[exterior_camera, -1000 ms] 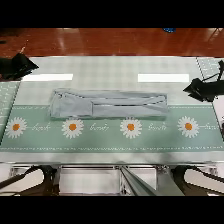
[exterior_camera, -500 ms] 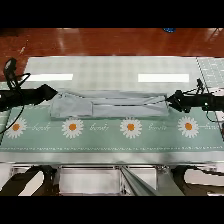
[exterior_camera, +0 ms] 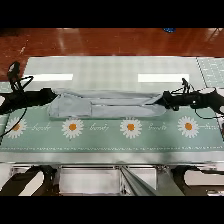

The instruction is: Fold the shirts.

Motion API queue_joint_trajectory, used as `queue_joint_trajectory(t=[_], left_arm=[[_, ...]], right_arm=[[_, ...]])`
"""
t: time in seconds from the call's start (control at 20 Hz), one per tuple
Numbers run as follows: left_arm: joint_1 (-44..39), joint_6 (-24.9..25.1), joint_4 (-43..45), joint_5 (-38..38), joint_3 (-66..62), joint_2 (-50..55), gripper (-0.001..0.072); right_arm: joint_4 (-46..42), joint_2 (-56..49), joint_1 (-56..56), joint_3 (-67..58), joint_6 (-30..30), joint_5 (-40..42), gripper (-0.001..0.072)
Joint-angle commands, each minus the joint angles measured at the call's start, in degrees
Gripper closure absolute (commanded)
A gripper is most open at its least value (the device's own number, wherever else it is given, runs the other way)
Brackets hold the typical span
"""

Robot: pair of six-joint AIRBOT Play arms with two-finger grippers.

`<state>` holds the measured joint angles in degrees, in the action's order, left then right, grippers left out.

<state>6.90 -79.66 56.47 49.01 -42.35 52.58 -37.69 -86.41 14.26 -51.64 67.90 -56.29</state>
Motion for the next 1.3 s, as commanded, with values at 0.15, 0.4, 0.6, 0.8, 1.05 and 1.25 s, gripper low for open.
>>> queue_joint_trajectory(t=[0.15,0.4,0.6,0.8,1.05,1.25], left_arm=[[-11.3,5.5,-3.0,-1.6,-6.4,7.6,0.0692],[-32.1,0.2,-3.0,-3.4,-26.6,31.9,0.0692],[-43.5,-6.0,-3.0,4.0,-48.8,52.9,0.0692],[-50.6,-12.9,-3.1,9.6,-62.8,65.2,0.0692],[-55.5,-14.3,-5.2,8.4,-64.7,67.2,0.0691],[-49.7,-14.3,-5.3,8.6,-68.0,65.4,0.0691]], right_arm=[[-8.3,15.9,4.9,-3.8,4.3,-9.6,0.0681],[-15.0,30.3,4.1,-3.8,8.9,-15.9,0.0681],[-14.0,36.6,4.1,-3.8,10.1,-19.5,0.0681],[-13.0,38.9,4.1,-3.8,10.3,-21.1,0.0681],[-12.0,38.9,4.1,-3.8,10.3,-20.2,0.0681],[-12.1,38.9,4.1,-3.8,10.7,-20.4,0.068]])
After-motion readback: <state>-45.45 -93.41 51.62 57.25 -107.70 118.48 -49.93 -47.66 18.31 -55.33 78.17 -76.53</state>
